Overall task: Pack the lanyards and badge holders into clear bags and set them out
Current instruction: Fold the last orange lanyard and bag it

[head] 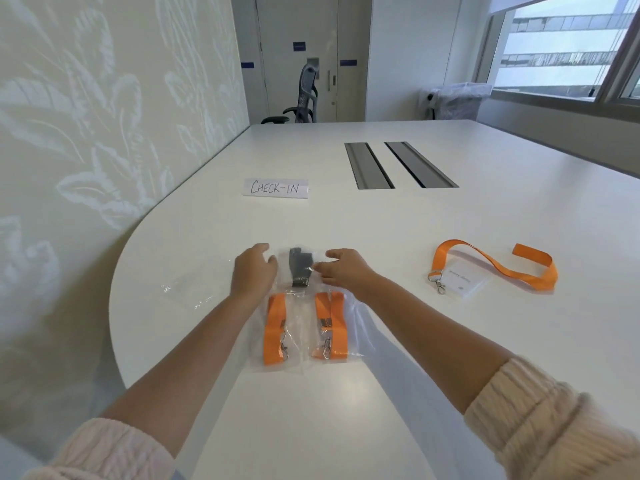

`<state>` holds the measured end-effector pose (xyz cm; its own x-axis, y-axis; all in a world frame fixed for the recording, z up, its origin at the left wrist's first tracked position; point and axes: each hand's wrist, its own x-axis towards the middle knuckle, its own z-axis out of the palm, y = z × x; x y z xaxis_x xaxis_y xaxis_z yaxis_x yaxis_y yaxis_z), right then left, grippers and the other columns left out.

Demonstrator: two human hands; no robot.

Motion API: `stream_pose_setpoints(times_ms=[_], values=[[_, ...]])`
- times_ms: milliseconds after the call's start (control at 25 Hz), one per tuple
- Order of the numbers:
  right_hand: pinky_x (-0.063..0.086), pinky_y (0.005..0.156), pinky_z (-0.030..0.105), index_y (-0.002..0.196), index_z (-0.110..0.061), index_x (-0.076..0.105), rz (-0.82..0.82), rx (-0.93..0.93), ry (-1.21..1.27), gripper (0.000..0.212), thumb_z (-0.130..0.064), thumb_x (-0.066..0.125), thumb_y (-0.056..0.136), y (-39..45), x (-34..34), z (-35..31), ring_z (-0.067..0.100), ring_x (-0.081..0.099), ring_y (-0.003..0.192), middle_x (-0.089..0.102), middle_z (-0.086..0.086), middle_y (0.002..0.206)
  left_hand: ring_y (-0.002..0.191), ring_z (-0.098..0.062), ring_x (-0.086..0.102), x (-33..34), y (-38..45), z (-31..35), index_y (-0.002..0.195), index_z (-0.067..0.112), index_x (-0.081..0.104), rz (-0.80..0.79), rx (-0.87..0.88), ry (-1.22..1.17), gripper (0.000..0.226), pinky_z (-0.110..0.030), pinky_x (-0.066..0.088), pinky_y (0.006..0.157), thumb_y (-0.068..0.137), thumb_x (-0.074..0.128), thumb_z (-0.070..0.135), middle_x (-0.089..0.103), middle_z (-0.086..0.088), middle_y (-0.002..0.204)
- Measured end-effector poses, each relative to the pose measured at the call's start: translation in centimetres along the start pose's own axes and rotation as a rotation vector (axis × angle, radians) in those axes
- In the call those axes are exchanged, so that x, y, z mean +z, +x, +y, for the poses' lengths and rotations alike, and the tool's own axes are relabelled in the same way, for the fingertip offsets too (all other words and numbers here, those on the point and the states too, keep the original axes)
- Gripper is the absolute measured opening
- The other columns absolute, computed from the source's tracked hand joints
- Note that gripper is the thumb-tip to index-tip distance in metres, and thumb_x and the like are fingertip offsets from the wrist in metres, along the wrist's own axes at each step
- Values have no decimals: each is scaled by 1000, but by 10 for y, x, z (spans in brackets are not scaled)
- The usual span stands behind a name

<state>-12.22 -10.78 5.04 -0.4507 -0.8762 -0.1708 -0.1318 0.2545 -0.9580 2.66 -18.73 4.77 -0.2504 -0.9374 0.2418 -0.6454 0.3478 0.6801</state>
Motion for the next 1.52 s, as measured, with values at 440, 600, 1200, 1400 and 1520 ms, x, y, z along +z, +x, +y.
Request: stream_pose_setpoints(times_ms=[440,600,1200,1400,1520], values=[[37,98,36,129,-20,50,335,-315,-994,42,-30,56,88,-34,-120,46,24,45,124,53,4,133,132,-36,29,-29,-16,-61,133,20,40,-88,-269,533,47,-52,23,105,93,41,43,46,-10,137],[24,110,47,129,-23,48,357,-124,-976,48,-45,54,87,-45,-147,68,23,37,130,50,0,136,101,-32,58,-42,-19,-56,96,11,64,86,-182,560,26,-35,39,87,86,41,2,65,-15,104],[40,69,32,88,-29,49,497,-179,-718,13,-36,57,81,-101,-179,95,18,52,90,57,-8,95,104,-18,65,29,-154,116,96,16,69,75,761,409,34,-52,21,109,68,61,-1,73,-3,80],[42,81,34,94,-24,51,436,-232,-784,16,-34,56,83,-108,-185,99,22,51,99,58,-3,102,128,-23,42,65,-168,128,127,19,45,-335,504,554,35,-50,19,109,95,41,31,47,-1,137],[34,93,32,108,-24,50,467,-270,-760,32,-41,59,83,-107,-184,99,19,47,112,54,-6,117,142,-30,15,78,-168,127,147,21,6,-258,413,541,77,-54,20,109,87,26,65,14,-5,156]])
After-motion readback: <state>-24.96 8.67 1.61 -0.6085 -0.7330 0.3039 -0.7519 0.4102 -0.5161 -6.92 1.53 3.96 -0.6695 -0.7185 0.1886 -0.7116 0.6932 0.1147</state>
